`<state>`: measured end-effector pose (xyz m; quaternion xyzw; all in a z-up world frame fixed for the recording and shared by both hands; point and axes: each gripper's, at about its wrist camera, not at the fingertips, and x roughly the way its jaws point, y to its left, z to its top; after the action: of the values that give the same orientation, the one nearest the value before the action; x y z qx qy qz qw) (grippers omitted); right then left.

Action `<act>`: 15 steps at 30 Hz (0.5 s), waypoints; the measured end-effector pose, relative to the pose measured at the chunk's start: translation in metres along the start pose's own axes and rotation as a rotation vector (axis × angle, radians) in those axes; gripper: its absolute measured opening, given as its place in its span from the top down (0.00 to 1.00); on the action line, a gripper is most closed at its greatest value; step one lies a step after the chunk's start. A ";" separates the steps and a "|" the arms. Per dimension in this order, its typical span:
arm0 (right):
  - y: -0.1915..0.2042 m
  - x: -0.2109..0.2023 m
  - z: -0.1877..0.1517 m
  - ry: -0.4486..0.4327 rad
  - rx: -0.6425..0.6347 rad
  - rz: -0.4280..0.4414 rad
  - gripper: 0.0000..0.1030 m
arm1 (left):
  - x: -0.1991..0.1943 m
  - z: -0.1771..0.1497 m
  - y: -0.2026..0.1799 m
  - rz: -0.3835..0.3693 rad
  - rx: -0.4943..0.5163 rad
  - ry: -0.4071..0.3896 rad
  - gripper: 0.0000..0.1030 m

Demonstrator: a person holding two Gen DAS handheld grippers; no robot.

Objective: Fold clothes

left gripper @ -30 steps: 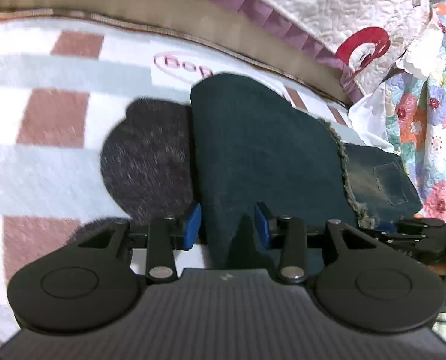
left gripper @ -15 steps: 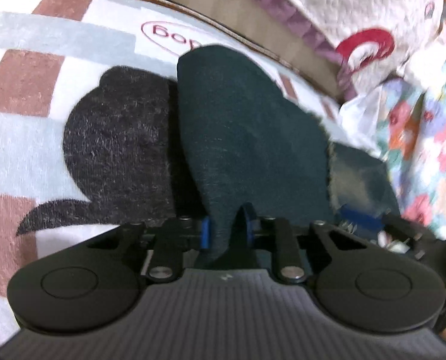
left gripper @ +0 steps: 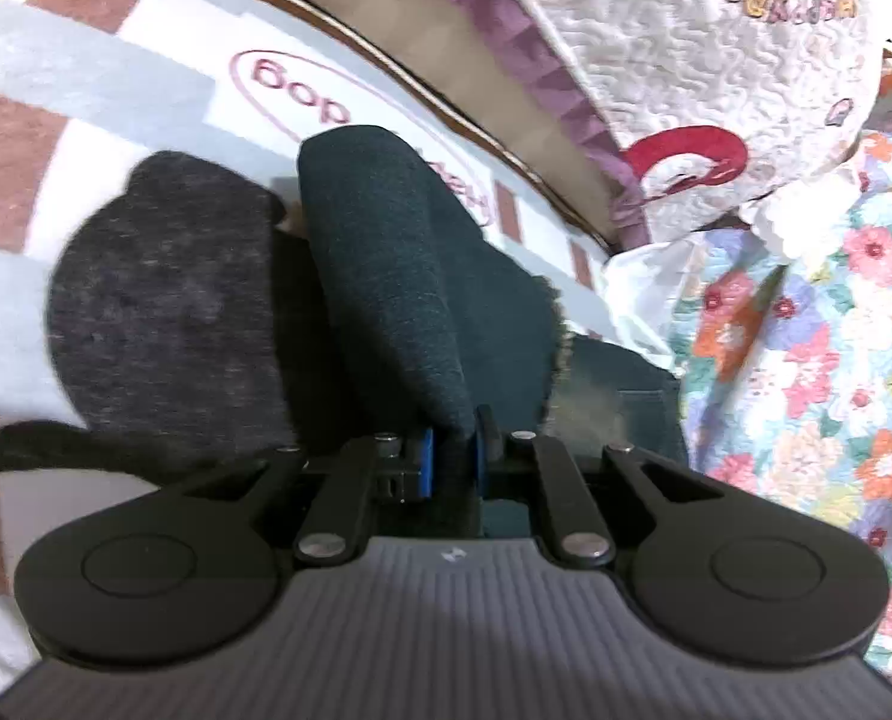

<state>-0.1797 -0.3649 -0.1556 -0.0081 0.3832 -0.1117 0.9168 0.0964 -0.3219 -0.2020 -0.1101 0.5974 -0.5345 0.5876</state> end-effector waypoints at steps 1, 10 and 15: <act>0.007 0.007 0.002 0.001 -0.050 -0.060 0.32 | -0.001 -0.001 -0.002 0.005 -0.003 -0.009 0.89; 0.022 0.041 0.009 -0.001 -0.240 -0.332 0.84 | -0.018 0.003 0.021 -0.033 -0.110 -0.108 0.73; 0.021 0.030 0.006 -0.030 -0.220 -0.337 0.85 | 0.003 0.020 0.045 -0.067 -0.242 -0.124 0.44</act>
<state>-0.1507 -0.3510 -0.1750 -0.1741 0.3725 -0.2209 0.8844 0.1348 -0.3162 -0.2331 -0.2329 0.6160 -0.4702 0.5875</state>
